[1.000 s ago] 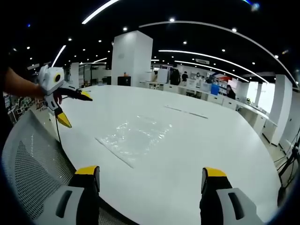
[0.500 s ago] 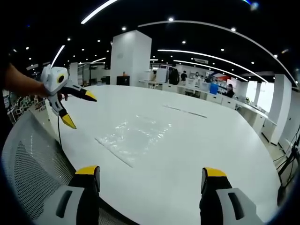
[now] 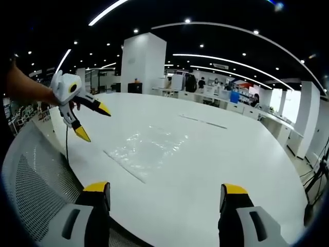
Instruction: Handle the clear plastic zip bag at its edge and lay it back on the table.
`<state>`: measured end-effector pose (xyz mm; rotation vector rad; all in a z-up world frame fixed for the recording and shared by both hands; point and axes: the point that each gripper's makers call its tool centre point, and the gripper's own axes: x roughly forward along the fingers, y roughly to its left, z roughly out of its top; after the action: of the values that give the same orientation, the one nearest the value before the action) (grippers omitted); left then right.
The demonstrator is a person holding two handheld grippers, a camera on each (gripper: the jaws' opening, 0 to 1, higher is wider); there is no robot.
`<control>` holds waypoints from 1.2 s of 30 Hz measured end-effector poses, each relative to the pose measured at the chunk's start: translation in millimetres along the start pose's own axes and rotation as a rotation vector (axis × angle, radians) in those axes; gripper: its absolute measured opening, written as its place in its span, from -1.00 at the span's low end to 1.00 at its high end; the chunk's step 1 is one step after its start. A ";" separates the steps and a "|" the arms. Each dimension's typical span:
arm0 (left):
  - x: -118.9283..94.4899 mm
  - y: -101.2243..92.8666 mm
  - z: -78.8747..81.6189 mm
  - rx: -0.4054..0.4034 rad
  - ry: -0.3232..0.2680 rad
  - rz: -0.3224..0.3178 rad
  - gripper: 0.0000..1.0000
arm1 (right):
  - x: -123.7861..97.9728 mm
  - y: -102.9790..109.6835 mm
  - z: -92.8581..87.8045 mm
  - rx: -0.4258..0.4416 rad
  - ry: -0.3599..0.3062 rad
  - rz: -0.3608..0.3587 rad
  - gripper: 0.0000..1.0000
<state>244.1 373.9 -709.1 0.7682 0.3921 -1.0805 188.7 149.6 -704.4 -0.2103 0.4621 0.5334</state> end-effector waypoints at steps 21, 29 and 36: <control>27.3 -20.4 -17.5 0.119 0.102 -0.143 -0.29 | -0.2 3.5 0.5 0.001 0.011 0.006 0.71; 37.9 -24.4 -20.2 0.121 0.138 -0.201 -0.49 | -0.6 3.1 0.7 -0.001 0.011 0.002 0.71; 43.9 -30.3 -31.5 0.110 0.196 -0.255 -0.63 | -1.4 4.5 2.9 -0.003 0.011 0.000 0.71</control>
<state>238.6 361.1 -769.4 0.9433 0.6132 -1.2769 186.3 153.7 -701.5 -0.2162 0.4717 0.5334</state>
